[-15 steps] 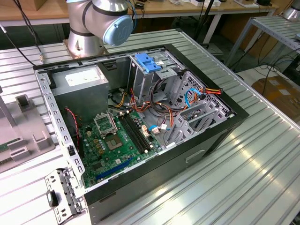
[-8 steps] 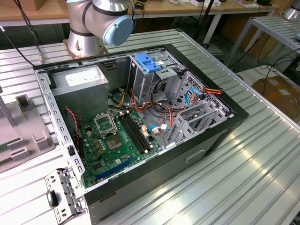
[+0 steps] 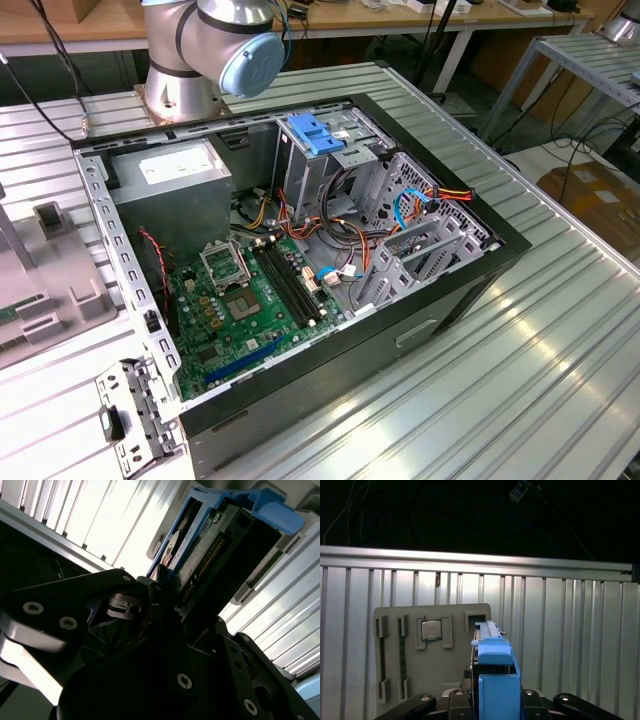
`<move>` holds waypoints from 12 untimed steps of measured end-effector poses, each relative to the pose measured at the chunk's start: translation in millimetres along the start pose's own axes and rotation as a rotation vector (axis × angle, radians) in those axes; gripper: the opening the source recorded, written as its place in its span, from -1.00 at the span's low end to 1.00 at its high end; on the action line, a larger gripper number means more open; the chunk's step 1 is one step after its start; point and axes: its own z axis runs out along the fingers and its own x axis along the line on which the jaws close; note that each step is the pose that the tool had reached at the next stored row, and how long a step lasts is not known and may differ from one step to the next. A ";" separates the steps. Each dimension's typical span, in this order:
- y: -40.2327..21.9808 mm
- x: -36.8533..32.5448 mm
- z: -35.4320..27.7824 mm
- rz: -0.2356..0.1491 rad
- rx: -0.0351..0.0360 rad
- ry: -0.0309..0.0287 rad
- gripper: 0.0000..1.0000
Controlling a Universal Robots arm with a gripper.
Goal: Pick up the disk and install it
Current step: 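Pick up the disk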
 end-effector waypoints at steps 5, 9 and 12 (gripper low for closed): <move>0.1 -0.2 -4.1 0.000 -0.0001 0.0000 -0.26; 0.2 -0.4 -6.9 0.000 -0.0001 0.0000 -0.26; 0.2 -0.5 -9.4 0.000 -0.0001 0.0000 -0.26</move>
